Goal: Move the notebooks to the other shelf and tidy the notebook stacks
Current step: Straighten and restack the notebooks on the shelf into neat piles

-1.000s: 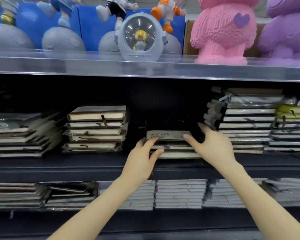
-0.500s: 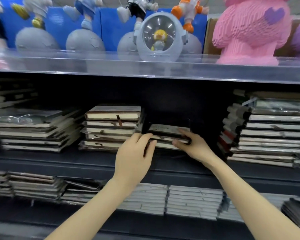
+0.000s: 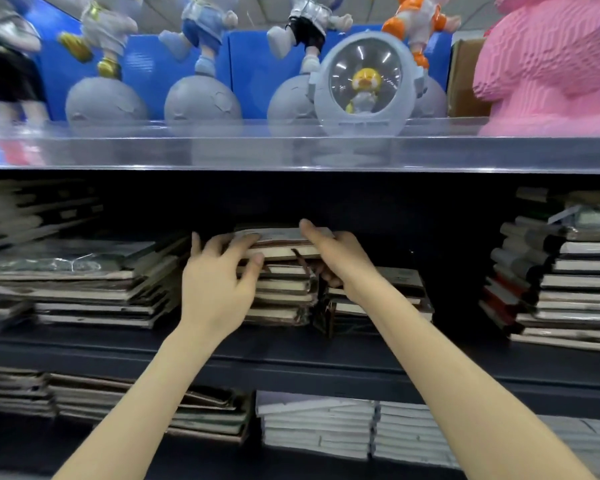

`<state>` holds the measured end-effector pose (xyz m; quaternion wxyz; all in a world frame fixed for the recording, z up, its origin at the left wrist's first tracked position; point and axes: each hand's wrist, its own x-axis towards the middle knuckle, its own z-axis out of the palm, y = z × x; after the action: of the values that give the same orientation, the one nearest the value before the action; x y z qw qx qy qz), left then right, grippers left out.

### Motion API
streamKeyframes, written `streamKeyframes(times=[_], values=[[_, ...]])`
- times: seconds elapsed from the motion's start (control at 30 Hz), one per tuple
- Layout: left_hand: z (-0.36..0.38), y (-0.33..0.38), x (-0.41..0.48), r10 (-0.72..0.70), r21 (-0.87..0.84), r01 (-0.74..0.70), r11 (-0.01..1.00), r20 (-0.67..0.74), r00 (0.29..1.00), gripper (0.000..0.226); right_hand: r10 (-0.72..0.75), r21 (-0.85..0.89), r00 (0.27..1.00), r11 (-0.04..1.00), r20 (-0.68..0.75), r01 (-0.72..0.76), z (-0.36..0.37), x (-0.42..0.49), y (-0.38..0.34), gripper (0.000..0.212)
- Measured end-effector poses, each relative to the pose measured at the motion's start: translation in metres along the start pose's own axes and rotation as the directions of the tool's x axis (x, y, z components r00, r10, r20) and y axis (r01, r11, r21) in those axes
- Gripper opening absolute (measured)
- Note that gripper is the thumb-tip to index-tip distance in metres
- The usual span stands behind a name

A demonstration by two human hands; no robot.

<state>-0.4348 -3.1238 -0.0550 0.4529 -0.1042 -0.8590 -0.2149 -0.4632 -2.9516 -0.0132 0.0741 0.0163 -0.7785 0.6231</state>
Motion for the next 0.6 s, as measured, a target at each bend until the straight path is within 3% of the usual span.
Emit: streamKeyframes(times=[0.13,0.23,0.3,0.4,0.5,0.6], values=[[0.007,0.009,0.01,0.142,-0.038,-0.139,0.99,0.081,0.987,0.051,0.07,0.261,0.991,0.965,-0.118,-0.038,-0.009,0.0,0.007,0.019],[0.015,0.023,0.012,0.233,-0.191,-0.204,0.96,0.147,0.961,0.054,0.088,0.439,0.953,0.897,-0.288,0.05,-0.03,-0.016,0.015,0.009],[0.02,0.023,0.008,0.255,-0.183,-0.227,0.956,0.147,0.956,0.052,0.089,0.482,0.914,0.867,-0.397,0.125,-0.053,-0.029,0.022,0.014],[0.023,0.003,0.003,0.216,-0.032,-0.214,0.976,0.058,0.975,0.047,0.086,0.422,0.873,0.895,-0.48,0.144,-0.082,-0.04,0.032,0.016],[0.022,-0.016,0.004,0.211,0.091,-0.212,0.973,0.025,0.977,0.046,0.146,0.301,0.876,0.954,-0.459,-0.002,-0.091,-0.029,0.045,0.009],[0.026,-0.018,0.007,0.26,0.12,-0.261,0.958,0.019,0.965,0.042,0.081,-0.035,0.902,0.994,-0.425,-0.105,-0.09,-0.014,0.046,0.017]])
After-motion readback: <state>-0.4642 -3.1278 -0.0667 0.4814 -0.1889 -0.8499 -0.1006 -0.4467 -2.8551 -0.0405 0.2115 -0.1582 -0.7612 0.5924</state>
